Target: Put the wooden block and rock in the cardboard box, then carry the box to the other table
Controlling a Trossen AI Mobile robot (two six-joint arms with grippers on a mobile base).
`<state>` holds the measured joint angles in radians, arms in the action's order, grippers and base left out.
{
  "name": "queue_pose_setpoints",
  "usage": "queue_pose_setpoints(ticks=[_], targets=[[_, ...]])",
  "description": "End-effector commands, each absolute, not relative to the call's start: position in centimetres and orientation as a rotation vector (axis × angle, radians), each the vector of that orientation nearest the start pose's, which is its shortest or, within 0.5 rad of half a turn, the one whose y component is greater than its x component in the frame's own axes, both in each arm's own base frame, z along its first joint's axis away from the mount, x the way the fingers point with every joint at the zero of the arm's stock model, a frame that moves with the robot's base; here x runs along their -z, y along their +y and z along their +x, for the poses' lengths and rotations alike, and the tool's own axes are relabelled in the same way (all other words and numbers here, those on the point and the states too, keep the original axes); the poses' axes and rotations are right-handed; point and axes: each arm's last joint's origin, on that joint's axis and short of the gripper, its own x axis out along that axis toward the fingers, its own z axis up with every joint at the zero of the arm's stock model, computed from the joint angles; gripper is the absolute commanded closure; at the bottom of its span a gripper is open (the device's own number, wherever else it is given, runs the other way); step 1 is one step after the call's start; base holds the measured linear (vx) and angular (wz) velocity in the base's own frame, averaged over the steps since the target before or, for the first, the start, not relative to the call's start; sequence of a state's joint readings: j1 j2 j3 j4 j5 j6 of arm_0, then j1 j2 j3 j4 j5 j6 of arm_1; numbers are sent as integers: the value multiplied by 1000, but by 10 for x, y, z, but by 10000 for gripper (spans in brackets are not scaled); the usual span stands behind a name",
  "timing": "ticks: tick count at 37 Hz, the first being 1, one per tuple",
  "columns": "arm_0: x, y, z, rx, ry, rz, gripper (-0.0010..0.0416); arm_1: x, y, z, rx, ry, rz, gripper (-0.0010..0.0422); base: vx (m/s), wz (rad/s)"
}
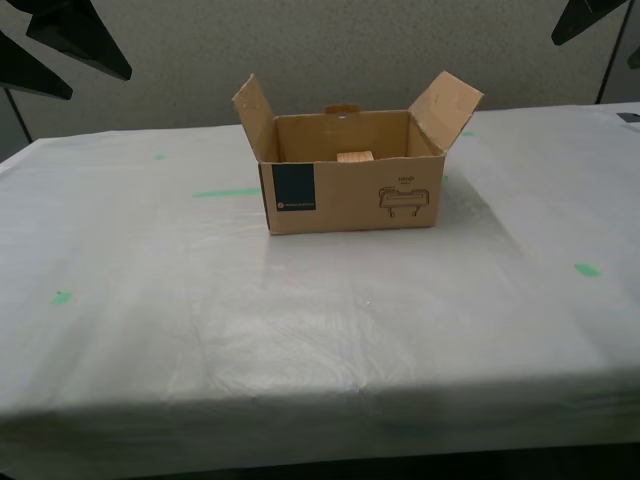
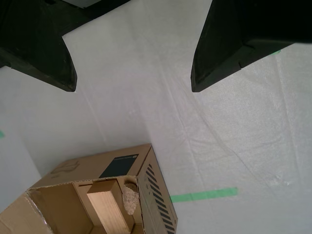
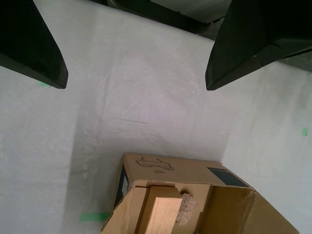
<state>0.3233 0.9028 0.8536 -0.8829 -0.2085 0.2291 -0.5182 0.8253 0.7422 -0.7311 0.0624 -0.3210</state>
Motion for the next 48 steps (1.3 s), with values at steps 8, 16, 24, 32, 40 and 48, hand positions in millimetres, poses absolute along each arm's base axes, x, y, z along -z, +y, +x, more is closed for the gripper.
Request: queue_pose_setpoints(ticks=[8,16,24,32,40,48], targets=[[-282,57,151,-380,992,156,12,-267,-79,135,413,881,-111,94,0,0],[-282,57,151,-380,992,156,12,-267,-79,135,413,881,-112,94,0,0],[-282,57,151,-380,992,156,12,-267,-79,135,413,881,-111,94,0,0],[-282,57,151,-380,992,156,12,-267,-79,135,413,881,-111,94,0,0],[-282,57,151,-380,992,156,12,-267,-79,135,413,881,-111,94,0,0],[-282,57,151,-380,992,156,12,-267,-79,135,413,881,-111,94,0,0]])
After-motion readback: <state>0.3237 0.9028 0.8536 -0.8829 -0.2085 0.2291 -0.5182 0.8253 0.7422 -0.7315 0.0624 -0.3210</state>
